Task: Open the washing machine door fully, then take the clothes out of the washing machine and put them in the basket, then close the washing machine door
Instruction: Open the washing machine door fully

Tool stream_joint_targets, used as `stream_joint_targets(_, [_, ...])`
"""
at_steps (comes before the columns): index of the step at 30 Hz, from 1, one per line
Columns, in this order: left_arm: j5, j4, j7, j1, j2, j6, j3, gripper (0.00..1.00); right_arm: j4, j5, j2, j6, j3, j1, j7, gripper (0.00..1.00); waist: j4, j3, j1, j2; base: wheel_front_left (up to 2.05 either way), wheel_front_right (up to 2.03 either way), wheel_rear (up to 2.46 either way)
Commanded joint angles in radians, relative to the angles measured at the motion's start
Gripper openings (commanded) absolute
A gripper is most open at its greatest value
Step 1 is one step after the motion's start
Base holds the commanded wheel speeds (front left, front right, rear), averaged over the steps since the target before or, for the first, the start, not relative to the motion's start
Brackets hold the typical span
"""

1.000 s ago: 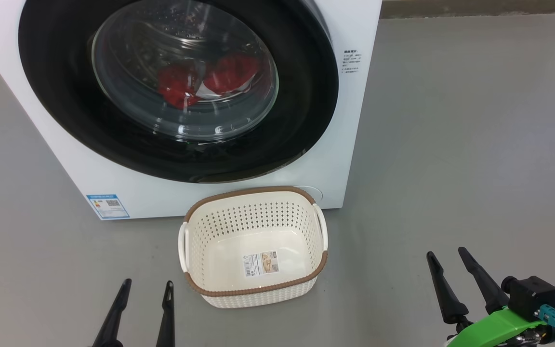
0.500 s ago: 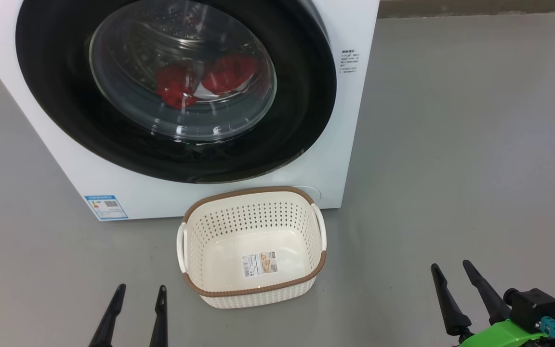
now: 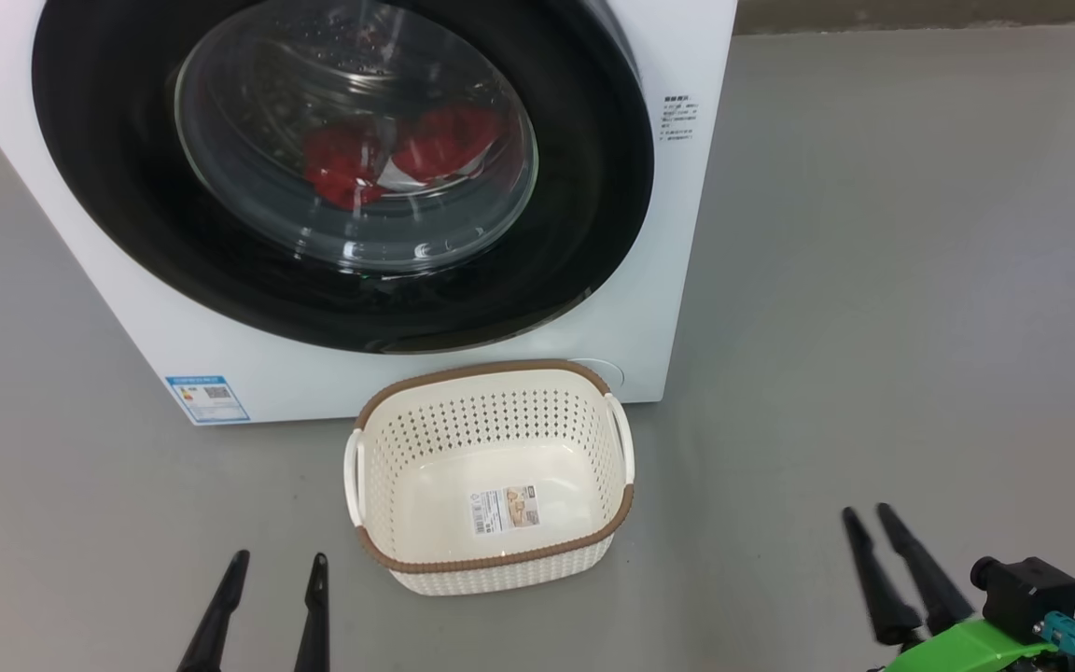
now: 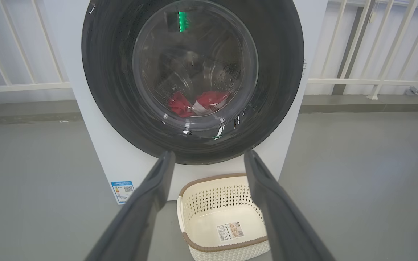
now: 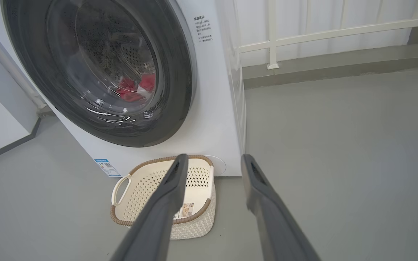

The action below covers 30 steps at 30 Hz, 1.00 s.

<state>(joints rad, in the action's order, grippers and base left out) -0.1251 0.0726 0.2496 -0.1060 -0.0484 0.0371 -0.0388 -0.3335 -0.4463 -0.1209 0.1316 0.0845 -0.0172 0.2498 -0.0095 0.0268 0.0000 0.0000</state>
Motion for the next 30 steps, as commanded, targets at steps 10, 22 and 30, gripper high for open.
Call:
stream_joint_targets(10, [-0.008, -0.019, 0.012, 0.059, -0.002, -0.001, -0.011, 1.00, 0.051, -0.121, -0.008, -0.001, 0.041, 0.187, 0.012, 0.00, 0.029, 0.065, 0.0000, 0.0000, 0.00, 0.00, 0.00])
stream_joint_targets(22, [-0.025, -0.009, 0.012, 0.163, -0.002, -0.008, -0.079, 1.00, 0.065, -0.405, -0.060, -0.001, 0.029, 0.456, 0.012, 0.00, 0.104, 0.194, 0.0000, 0.0000, 0.00, 0.00, 0.00])
stream_joint_targets(30, [-0.041, -0.003, 0.012, 0.232, -0.002, -0.022, -0.137, 1.00, 0.092, -0.721, -0.165, -0.001, 0.085, 0.636, 0.012, 0.00, 0.164, 0.289, 0.0000, 0.0000, 0.00, 0.00, 0.00])
